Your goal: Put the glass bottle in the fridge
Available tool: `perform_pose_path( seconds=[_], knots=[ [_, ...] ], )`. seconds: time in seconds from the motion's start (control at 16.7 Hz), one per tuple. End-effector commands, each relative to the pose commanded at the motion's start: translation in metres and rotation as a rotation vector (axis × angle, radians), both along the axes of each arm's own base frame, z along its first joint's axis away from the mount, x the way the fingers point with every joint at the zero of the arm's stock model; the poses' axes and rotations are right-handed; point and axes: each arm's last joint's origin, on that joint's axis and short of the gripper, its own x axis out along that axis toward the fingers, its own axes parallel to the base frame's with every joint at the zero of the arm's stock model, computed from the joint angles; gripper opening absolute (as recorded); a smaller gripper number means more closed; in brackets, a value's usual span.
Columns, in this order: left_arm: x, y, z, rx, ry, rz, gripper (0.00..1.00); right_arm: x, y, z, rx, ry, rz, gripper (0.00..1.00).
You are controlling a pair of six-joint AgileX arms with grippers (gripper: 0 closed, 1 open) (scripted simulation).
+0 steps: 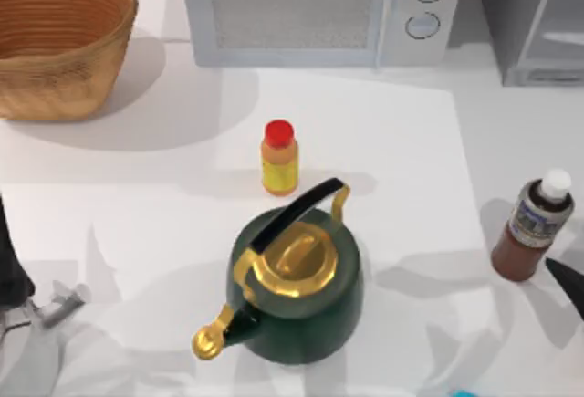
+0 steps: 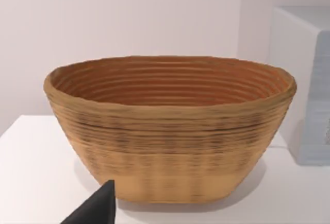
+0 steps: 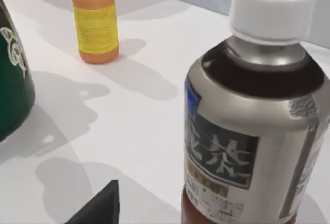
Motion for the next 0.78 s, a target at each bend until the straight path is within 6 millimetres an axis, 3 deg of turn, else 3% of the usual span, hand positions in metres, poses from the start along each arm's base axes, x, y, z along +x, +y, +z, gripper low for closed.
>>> perform_pose_path(
  seconds=[0.24, 0.48, 0.78],
  knots=[
    [0.0, 0.0, 0.0, 0.0, 0.0, 0.0, 1.0, 0.017, 0.003, 0.002, -0.001, -0.013, -0.001, 1.0],
    [0.0, 0.0, 0.0, 0.0, 0.0, 0.0, 1.0, 0.036, 0.022, -0.005, -0.003, -0.011, -0.006, 1.0],
    [0.0, 0.0, 0.0, 0.0, 0.0, 0.0, 1.0, 0.039, 0.041, -0.014, -0.001, 0.008, -0.003, 1.0]
  ],
)
